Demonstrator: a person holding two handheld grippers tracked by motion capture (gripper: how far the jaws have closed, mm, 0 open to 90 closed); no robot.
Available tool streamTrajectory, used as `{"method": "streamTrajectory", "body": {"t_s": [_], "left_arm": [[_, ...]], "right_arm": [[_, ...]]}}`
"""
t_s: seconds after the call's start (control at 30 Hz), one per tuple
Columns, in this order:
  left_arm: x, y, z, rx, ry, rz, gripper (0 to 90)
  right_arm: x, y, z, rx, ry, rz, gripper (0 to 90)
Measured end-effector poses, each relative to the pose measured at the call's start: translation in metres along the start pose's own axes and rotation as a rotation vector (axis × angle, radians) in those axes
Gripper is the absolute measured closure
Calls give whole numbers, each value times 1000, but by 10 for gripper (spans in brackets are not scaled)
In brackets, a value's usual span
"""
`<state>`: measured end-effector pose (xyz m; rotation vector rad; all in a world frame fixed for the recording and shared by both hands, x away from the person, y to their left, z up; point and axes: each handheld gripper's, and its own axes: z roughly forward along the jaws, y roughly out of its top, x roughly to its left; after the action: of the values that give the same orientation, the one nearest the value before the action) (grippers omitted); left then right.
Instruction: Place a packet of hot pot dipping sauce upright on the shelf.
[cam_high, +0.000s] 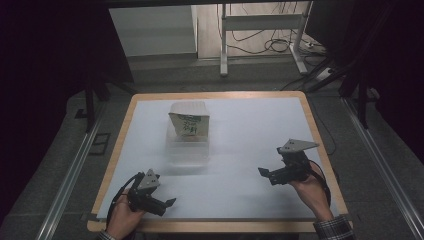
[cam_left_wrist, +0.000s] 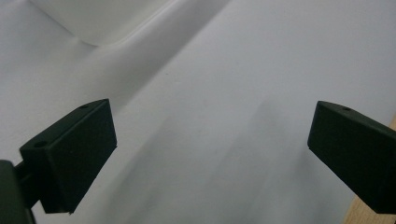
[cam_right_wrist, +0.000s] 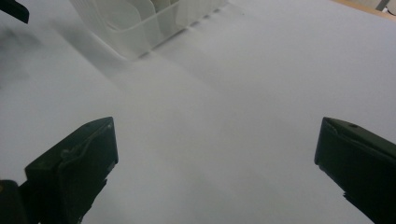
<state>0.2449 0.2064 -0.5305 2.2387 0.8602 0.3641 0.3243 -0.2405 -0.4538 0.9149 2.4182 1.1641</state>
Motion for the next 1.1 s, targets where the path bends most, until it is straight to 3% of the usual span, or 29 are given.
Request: {"method": "streamTrajectory", "body": {"t_s": [1.1], "left_arm": [[-1, 0, 2, 13, 11, 14, 10]], "right_arm": [[-19, -69, -62, -3, -129, 124, 3]]}}
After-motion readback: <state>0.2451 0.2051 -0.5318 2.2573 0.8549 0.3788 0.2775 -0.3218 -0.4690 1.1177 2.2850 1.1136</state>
